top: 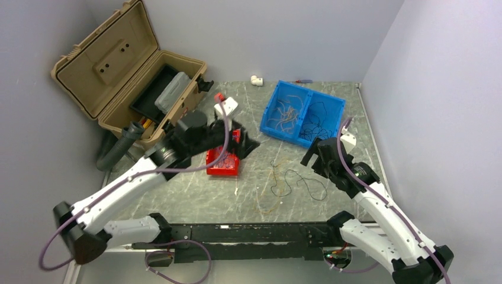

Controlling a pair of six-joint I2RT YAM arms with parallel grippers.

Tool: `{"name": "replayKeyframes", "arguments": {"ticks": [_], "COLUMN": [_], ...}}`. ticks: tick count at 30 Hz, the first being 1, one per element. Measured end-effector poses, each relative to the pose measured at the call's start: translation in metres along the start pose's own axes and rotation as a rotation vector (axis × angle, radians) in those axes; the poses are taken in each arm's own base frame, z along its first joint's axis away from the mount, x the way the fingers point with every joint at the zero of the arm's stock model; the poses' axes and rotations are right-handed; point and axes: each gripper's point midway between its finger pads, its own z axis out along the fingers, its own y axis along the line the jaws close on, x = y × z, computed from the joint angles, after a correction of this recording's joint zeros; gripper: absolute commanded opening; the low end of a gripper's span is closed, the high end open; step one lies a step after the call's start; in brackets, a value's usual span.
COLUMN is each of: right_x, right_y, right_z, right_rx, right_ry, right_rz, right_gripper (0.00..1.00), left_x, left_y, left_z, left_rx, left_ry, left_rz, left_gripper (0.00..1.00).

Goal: Untangle the cables
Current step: Pick up the cable at the center of the board.

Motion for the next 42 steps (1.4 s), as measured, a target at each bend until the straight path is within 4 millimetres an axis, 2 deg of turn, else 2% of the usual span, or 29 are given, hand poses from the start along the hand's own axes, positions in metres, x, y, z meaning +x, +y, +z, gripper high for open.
{"name": "replayKeyframes", "arguments": {"ticks": [3, 6, 8, 10, 14, 16, 20, 23, 27, 31, 36, 42], "right_x": [0.011, 0.031, 0.051, 0.071, 0.092, 0.094, 0.095, 0.089, 0.078, 0.071, 0.079, 0.079], "right_y": [-0.003, -0.001, 0.003, 0.004, 0.009, 0.012, 0.008, -0.006, -0.022, -0.037, -0.053, -0.053], "right_z": [0.006, 0.011, 0.014, 0.016, 0.017, 0.019, 0.031, 0.040, 0.045, 0.051, 0.040, 0.025], "right_rx": [-0.018, -0.077, -0.129, -0.168, -0.202, -0.208, -0.151, -0.061, 0.036, 0.117, 0.219, 0.250], "right_ry": [0.067, 0.149, 0.221, 0.292, 0.353, 0.358, 0.343, 0.301, 0.252, 0.242, 0.263, 0.258], "right_rz": [-0.013, -0.051, -0.080, -0.101, -0.141, -0.146, -0.126, -0.121, -0.090, 0.038, 0.210, 0.397], "right_gripper": [1.00, 1.00, 1.00, 1.00, 0.99, 0.99, 1.00, 1.00, 1.00, 1.00, 1.00, 1.00], "left_x": [0.033, 0.066, 0.084, 0.096, 0.102, 0.103, 0.112, 0.136, 0.169, 0.183, 0.193, 0.193], "left_y": [0.005, 0.009, 0.011, 0.013, 0.011, 0.009, 0.004, 0.001, -0.015, -0.031, -0.042, -0.044], "left_z": [-0.027, -0.041, -0.047, -0.052, -0.055, -0.054, -0.042, -0.030, -0.019, -0.013, -0.008, -0.003], "left_rx": [-0.025, -0.038, -0.046, -0.053, -0.043, -0.035, 0.002, 0.020, 0.051, 0.088, 0.106, 0.113], "left_ry": [0.009, 0.034, 0.046, 0.054, 0.054, 0.060, 0.079, 0.126, 0.221, 0.262, 0.290, 0.281], "left_rz": [0.008, -0.001, -0.019, -0.028, -0.043, -0.049, -0.085, -0.115, -0.122, -0.117, -0.125, -0.127], "left_gripper": [0.99, 0.99, 0.99, 0.99, 0.99, 0.99, 0.92, 0.93, 0.94, 0.94, 0.94, 0.94]}}
